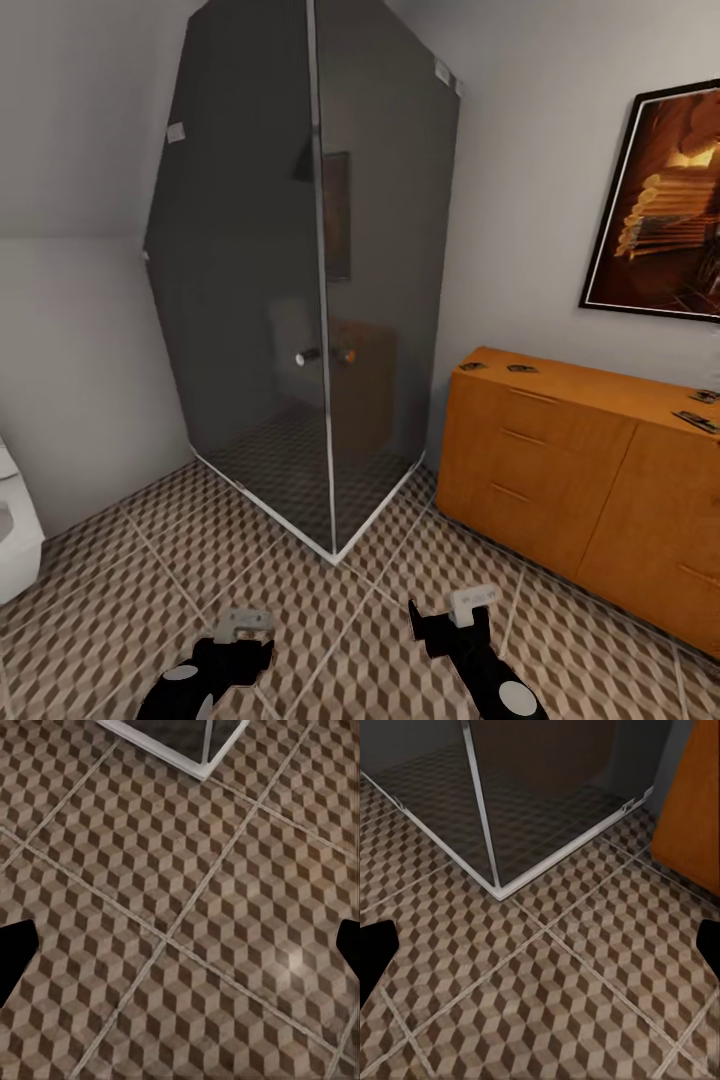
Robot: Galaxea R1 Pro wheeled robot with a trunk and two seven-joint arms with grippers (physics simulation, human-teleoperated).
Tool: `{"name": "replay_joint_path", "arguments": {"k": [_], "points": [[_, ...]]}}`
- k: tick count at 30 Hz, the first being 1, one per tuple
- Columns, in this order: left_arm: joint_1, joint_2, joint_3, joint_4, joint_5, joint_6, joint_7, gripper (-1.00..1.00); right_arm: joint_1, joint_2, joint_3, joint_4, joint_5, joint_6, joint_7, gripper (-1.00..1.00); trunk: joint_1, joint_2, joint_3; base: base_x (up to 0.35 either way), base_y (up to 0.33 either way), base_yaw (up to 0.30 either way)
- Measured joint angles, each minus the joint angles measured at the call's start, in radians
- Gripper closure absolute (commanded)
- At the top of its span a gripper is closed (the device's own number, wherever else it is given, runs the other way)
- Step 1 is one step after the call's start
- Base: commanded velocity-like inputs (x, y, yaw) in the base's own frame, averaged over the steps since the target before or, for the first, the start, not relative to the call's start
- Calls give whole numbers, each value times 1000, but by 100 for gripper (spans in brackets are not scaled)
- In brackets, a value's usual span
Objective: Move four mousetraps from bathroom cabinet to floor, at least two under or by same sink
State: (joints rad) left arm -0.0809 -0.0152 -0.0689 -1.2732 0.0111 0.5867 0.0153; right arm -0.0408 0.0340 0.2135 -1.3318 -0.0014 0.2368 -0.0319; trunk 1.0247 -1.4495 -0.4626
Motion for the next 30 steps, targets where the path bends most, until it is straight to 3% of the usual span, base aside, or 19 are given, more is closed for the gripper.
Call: {"name": "replay_joint_path", "arguments": {"k": [14,30], "points": [[0,0,0,0,0,0,0,-100,0,0,0,0,0,0,0,-100,0,0,0,159,-181,-116],[0,0,0,0,0,0,0,-100,0,0,0,0,1,0,0,-100,0,0,0,14,-17,-116]]}}
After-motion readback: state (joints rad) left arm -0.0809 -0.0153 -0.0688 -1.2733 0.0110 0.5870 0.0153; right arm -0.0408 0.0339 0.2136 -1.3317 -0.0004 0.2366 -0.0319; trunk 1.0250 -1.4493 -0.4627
